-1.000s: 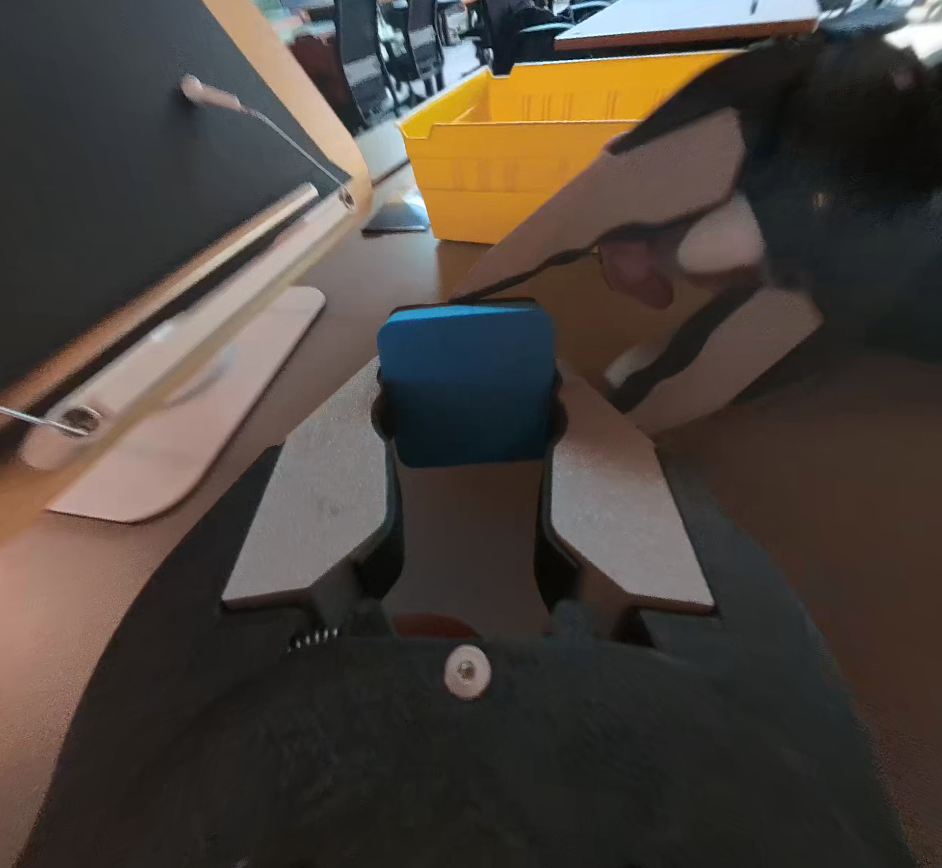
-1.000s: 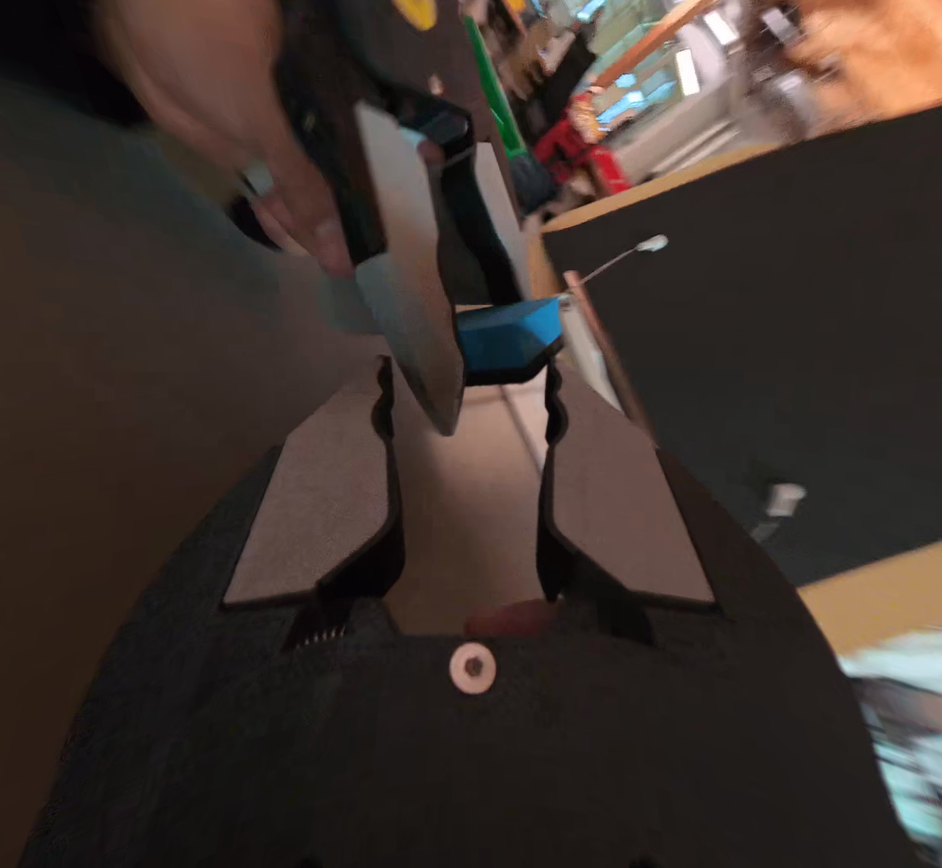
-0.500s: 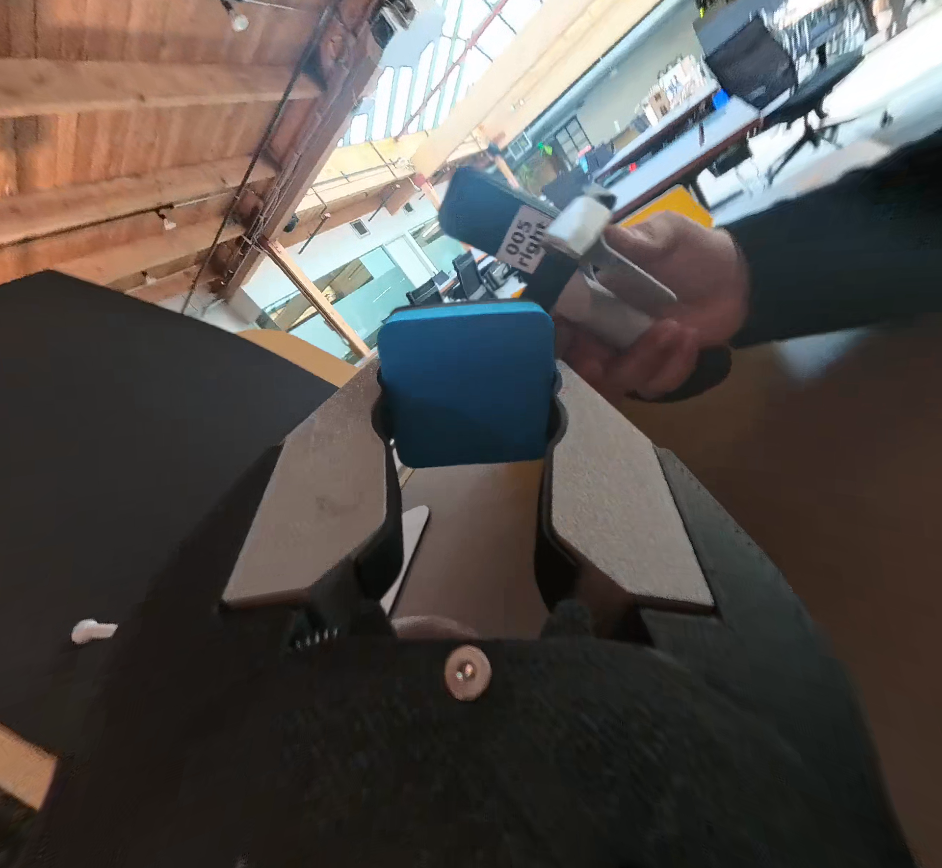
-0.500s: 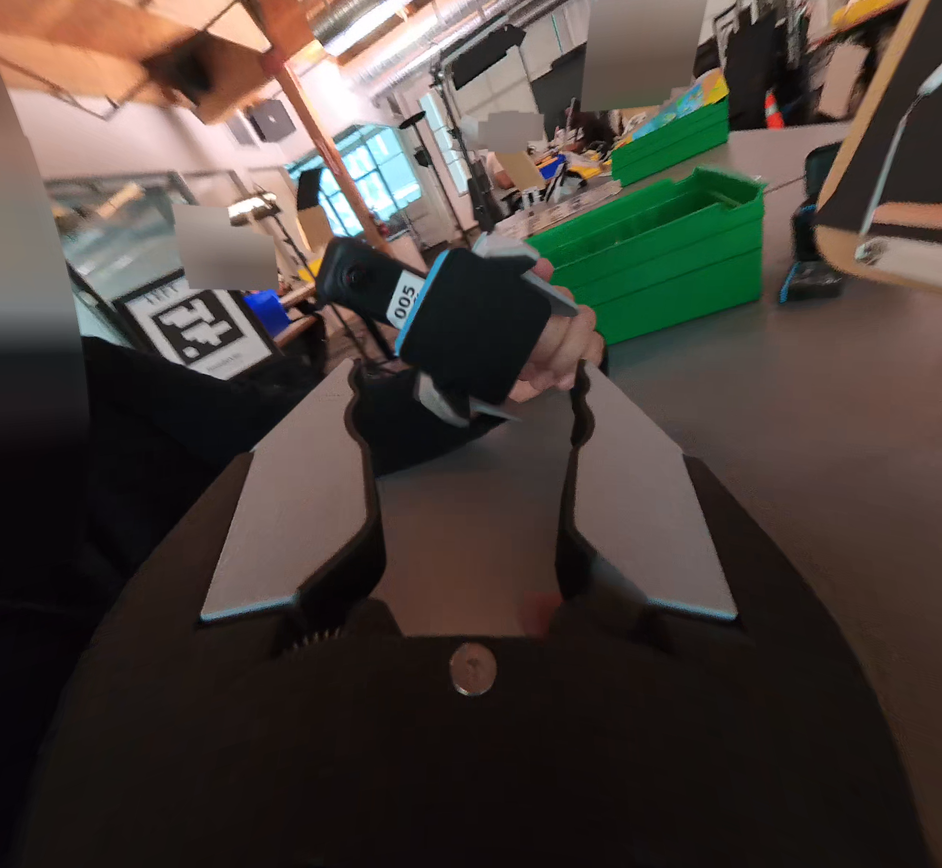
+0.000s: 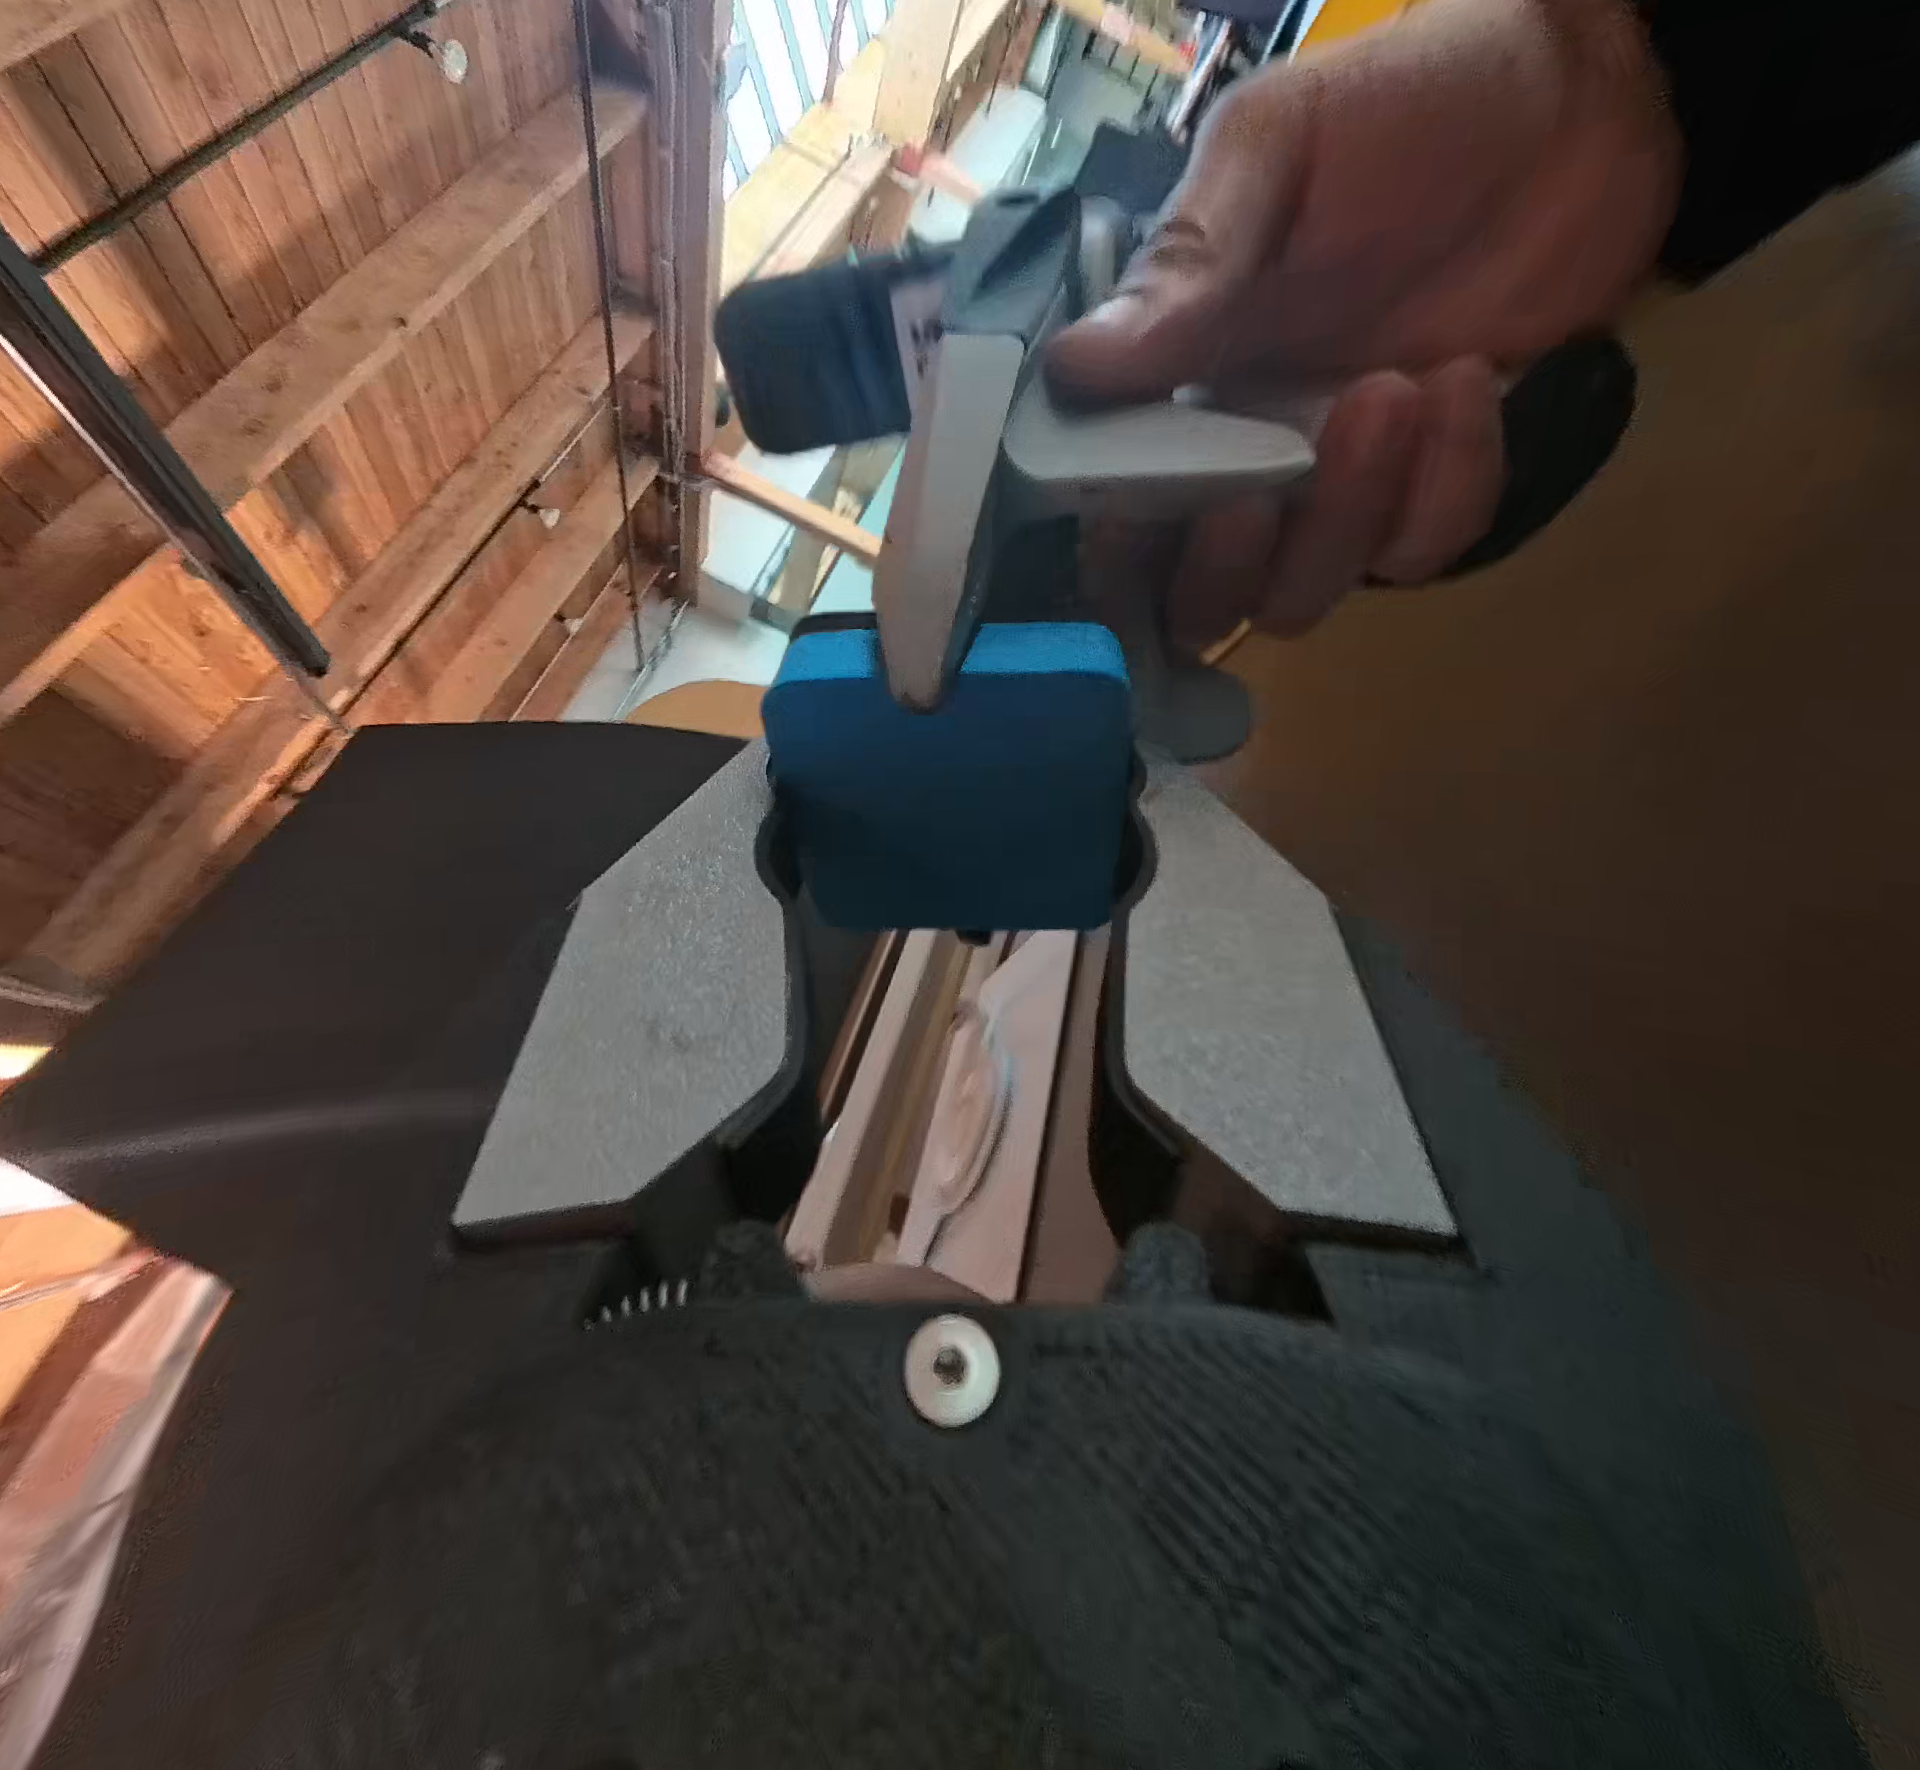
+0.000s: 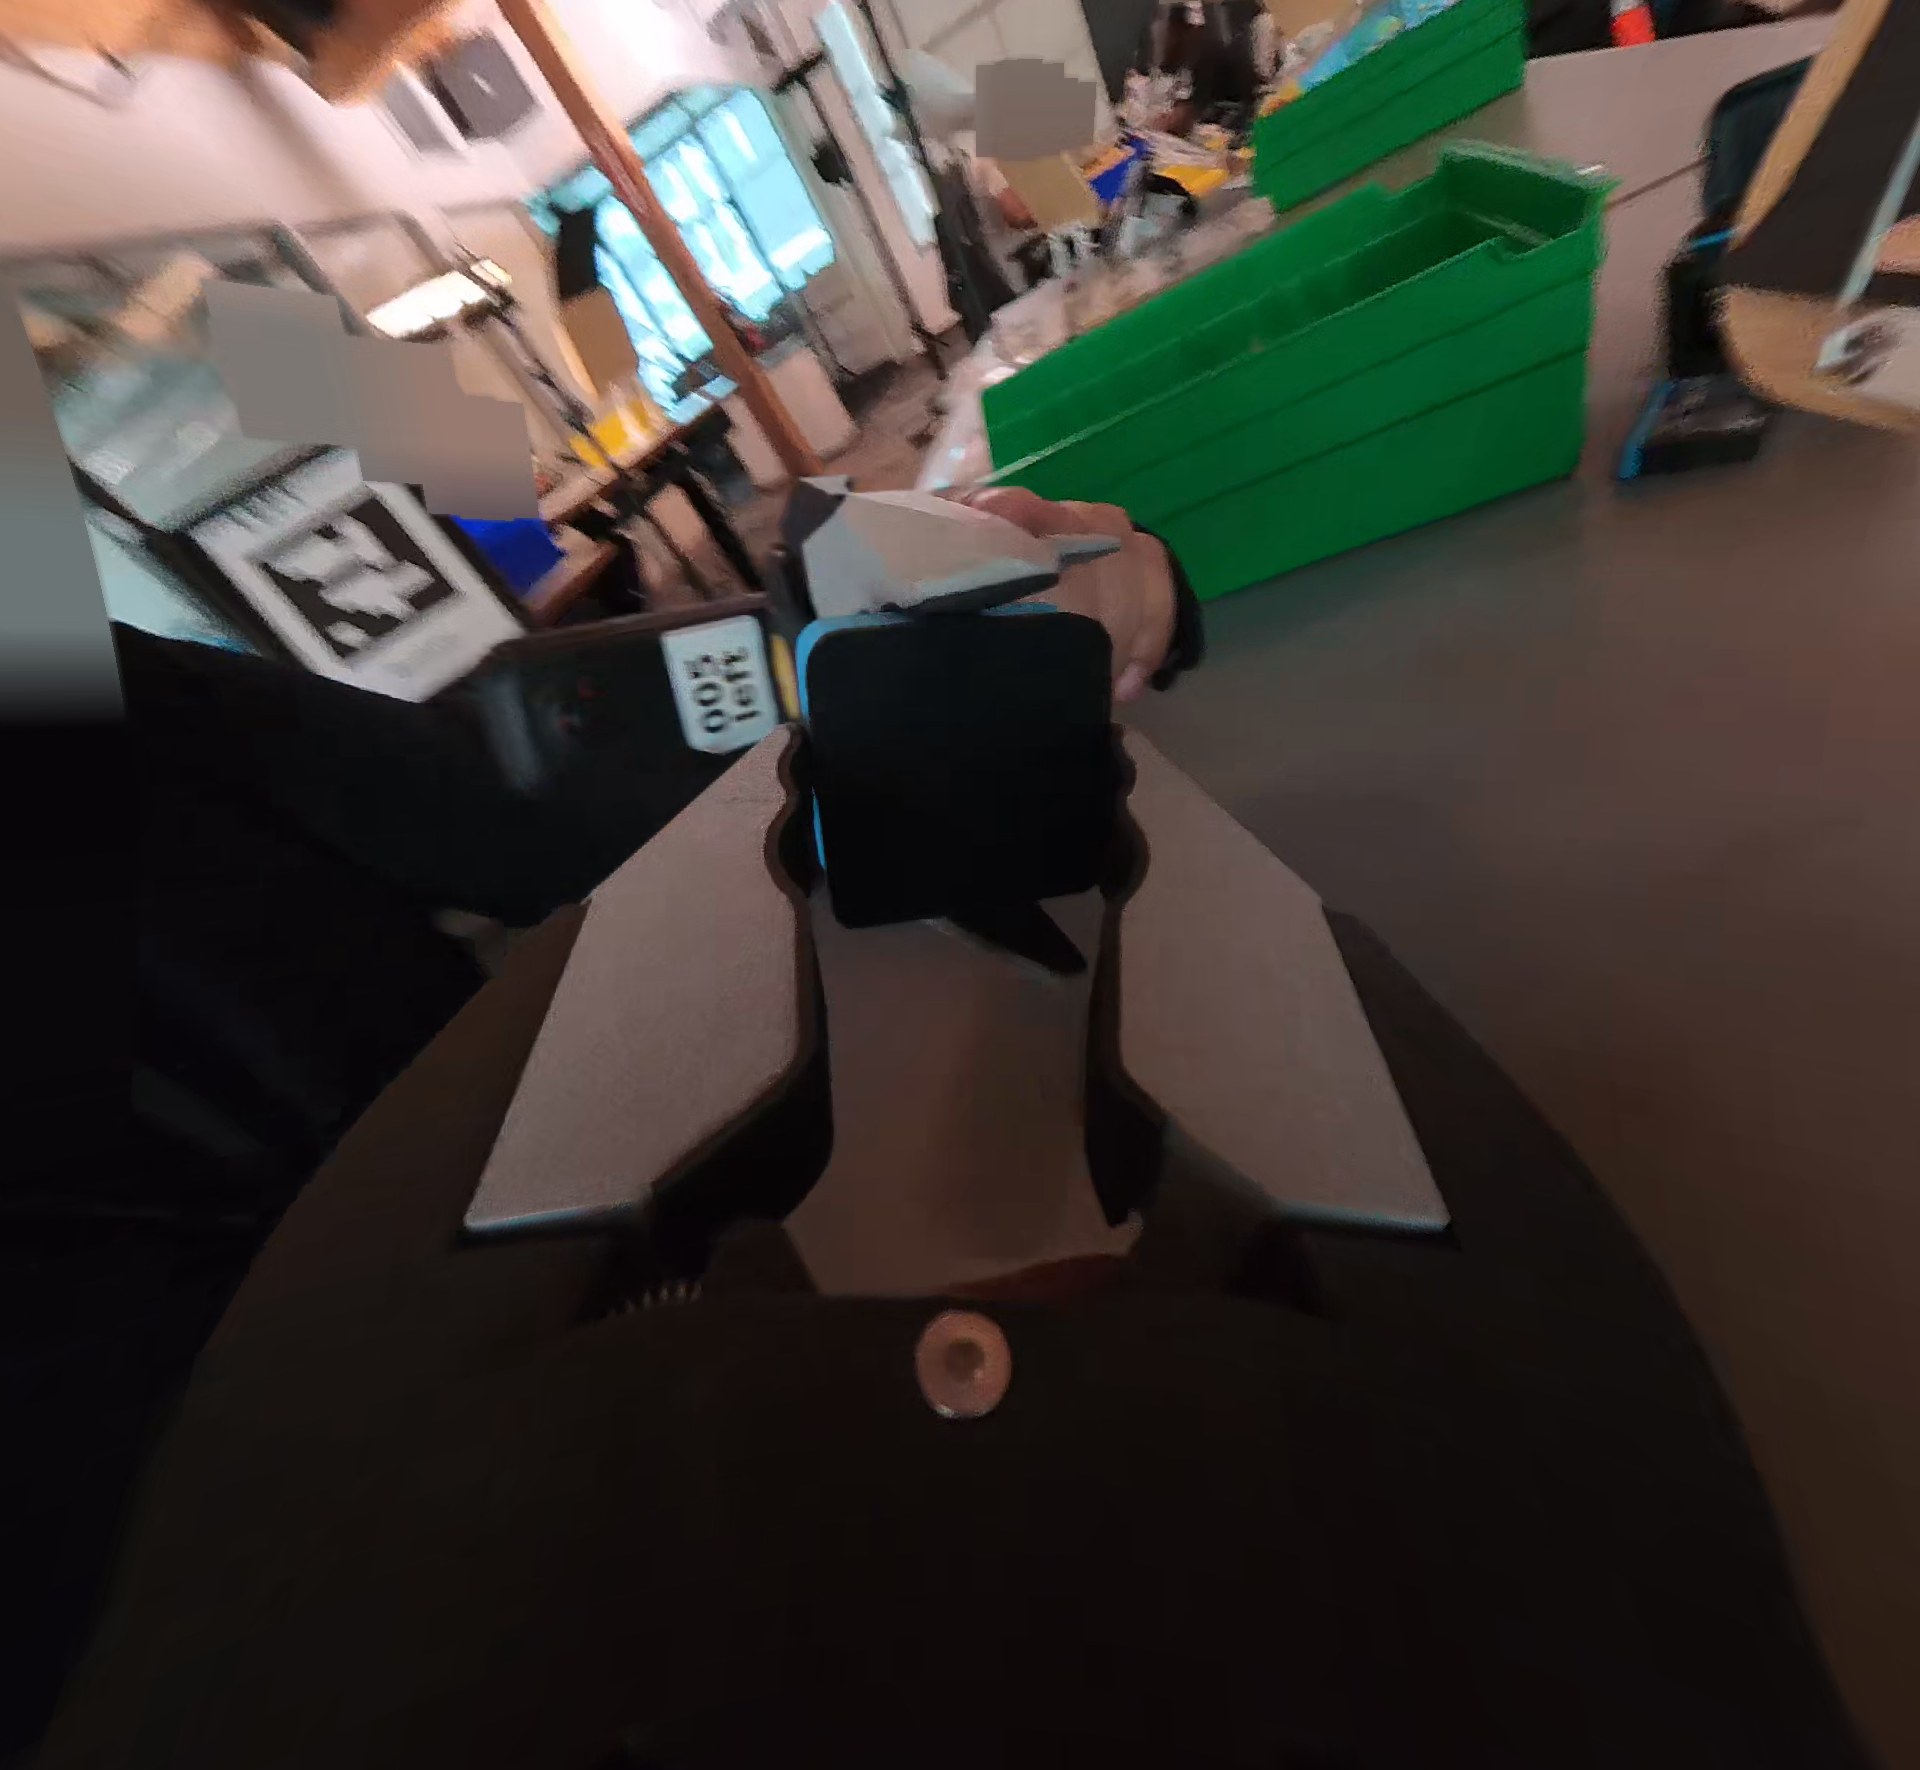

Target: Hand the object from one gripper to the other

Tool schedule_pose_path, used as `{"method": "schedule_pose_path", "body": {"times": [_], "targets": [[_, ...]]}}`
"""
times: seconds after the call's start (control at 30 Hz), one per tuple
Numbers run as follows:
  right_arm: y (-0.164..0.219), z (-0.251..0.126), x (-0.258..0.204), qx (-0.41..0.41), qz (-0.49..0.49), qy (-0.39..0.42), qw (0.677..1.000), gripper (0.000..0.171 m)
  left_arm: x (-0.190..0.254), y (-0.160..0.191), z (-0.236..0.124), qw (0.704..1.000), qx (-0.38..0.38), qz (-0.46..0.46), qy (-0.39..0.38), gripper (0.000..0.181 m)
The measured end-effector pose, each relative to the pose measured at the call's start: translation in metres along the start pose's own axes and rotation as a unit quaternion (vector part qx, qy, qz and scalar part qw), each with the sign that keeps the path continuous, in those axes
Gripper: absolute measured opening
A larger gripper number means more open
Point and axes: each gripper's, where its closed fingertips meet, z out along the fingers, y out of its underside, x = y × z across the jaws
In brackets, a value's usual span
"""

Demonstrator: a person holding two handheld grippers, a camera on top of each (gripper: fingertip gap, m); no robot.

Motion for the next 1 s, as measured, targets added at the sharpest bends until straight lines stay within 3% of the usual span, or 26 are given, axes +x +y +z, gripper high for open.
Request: {"method": "schedule_pose_path", "body": {"times": [0.17, 0.33, 0.47, 0.57, 0.73, 0.8, 0.87, 0.9, 0.93, 1.0], "targets": [[-0.002, -0.007, 0.030, -0.021, -0.098, 0.145, 0.984, 0.054, 0.004, 0.028, 0.002, 0.997, -0.072, -0.028, 0.015, 0.057], [-0.014, -0.038, 0.067, -0.039, -0.203, 0.328, 0.922, 0.053, 0.002, 0.065, -0.003, 0.975, -0.136, -0.174, 0.039, 0.040], [-0.005, -0.058, 0.091, -0.151, -0.338, 0.442, 0.817, 0.054, 0.014, 0.068, -0.004, 0.906, -0.127, -0.390, 0.109, 0.043], [0.010, -0.056, 0.099, -0.231, -0.417, 0.462, 0.748, 0.053, 0.011, 0.066, -0.006, 0.850, -0.107, -0.500, 0.130, 0.047], [0.023, -0.032, 0.091, -0.267, -0.487, 0.427, 0.713, 0.054, 0.012, 0.057, -0.002, 0.746, -0.068, -0.642, 0.160, 0.053], [0.021, -0.025, 0.085, -0.255, -0.499, 0.421, 0.713, 0.054, 0.019, 0.054, -0.001, 0.722, -0.071, -0.663, 0.183, 0.052], [0.018, -0.021, 0.081, -0.248, -0.508, 0.419, 0.710, 0.054, 0.025, 0.051, 0.000, 0.716, -0.074, -0.665, 0.197, 0.048], [0.018, -0.019, 0.079, -0.247, -0.514, 0.417, 0.708, 0.054, 0.027, 0.047, 0.000, 0.722, -0.068, -0.657, 0.206, 0.039], [0.018, -0.019, 0.079, -0.249, -0.519, 0.418, 0.703, 0.054, 0.029, 0.045, 0.000, 0.735, -0.066, -0.641, 0.211, 0.028], [0.019, -0.018, 0.077, -0.246, -0.528, 0.415, 0.699, 0.052, 0.030, 0.049, 0.000, 0.771, -0.082, -0.597, 0.204, 0.026]]}}
